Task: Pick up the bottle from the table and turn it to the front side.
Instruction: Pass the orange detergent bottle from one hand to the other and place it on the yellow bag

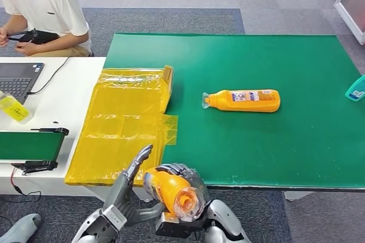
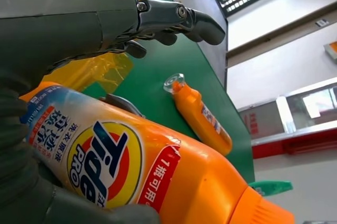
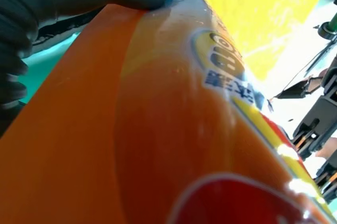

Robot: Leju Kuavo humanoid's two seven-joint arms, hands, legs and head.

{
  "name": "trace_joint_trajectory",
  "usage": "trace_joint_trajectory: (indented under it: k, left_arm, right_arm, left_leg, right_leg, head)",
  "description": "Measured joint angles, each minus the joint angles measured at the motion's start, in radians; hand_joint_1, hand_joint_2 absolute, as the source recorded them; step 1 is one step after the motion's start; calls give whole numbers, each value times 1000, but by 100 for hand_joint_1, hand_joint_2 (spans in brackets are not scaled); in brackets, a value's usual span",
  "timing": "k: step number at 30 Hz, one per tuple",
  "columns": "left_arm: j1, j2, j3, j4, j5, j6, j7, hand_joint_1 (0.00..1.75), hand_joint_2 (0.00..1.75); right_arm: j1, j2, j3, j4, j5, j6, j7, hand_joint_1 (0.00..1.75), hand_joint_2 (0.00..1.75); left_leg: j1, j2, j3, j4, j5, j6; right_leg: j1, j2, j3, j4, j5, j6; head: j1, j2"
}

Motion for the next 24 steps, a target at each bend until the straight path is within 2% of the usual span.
trace_joint_trajectory:
  k: [9, 13, 19, 24]
  left_arm:
    - [-62, 118, -107, 36, -59, 47, 30, 0, 175]
    - [-65, 138, -164, 64, -68, 49, 33, 0, 175]
    - [-78, 162, -196, 72, -75, 68, 49, 0, 175]
    - [-85, 203, -229, 73, -71, 100, 74, 0, 175]
  right_arm:
    - [-30, -17, 8, 45, 87, -71, 5, 175, 175]
    - [-41, -4, 38, 58, 95, -70, 15, 175, 175]
    - [-42, -3, 50, 71, 100, -77, 18, 175, 175]
    - [-51, -2, 66, 94, 122, -112, 18, 175, 175]
  left_leg:
    - [0, 0, 2, 0, 0, 0]
    - [0, 0, 1, 0, 2, -1]
    - [0, 0, 0, 0, 3, -1]
    - [0, 0, 0, 0, 3, -2]
  right_leg:
    - [0, 0, 3, 0, 0, 0]
    - [0, 0, 1, 0, 2, -2]
    - [0, 0, 2, 0, 3, -1]
    - [0, 0, 2, 0, 3, -2]
  head:
    - [0, 0]
    - [0, 0]
    - [1, 0]
    - [1, 0]
